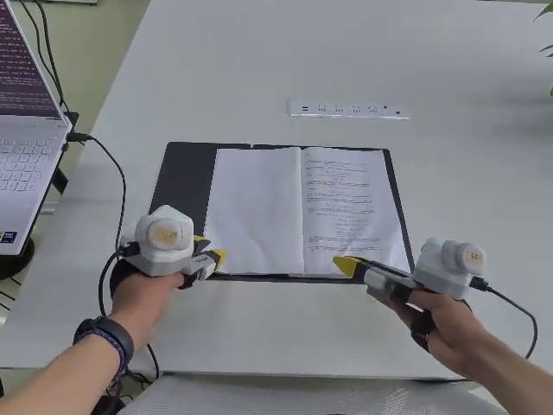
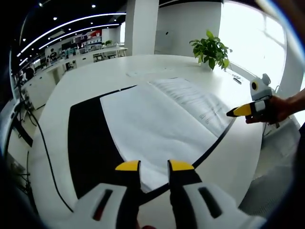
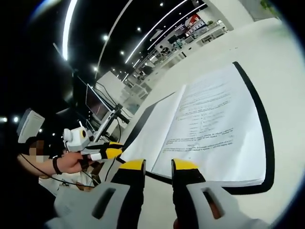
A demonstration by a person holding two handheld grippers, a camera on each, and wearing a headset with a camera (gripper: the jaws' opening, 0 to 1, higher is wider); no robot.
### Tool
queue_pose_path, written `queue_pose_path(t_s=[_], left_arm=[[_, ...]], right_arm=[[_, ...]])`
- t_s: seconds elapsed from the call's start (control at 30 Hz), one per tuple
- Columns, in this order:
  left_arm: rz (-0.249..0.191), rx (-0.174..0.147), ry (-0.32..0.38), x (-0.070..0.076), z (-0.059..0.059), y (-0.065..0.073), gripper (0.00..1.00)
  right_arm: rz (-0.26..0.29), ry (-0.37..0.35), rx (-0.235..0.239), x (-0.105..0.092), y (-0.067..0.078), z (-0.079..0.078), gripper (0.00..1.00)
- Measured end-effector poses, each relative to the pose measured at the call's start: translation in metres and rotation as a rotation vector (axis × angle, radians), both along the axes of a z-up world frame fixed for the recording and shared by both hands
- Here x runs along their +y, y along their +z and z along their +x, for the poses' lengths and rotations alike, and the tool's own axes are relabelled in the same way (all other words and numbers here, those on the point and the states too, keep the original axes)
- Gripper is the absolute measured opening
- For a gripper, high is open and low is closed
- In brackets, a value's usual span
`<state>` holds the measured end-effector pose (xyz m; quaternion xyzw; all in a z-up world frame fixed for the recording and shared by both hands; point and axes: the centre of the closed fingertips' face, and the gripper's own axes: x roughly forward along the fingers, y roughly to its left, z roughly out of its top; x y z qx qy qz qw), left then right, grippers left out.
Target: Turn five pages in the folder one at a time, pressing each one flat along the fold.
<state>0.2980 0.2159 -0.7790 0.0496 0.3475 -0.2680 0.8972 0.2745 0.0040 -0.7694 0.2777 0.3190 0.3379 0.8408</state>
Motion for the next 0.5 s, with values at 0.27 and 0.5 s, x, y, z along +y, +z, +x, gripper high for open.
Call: queue_pose_path(t_s=[0.27,0.5], left_arm=[[-0.002,-0.025,-0.016,0.0,-0.003,0.021,0.26],[-0.007,-0.058,-0.025,0.001,-0.007,0.045,0.3]], right_arm=[[-0.075,-0.004,-0.064,-0.024,0.013,-0.001,0.26],[-0.112,-0.022,-0.105,-0.051,0.025,-0.003,0.34]])
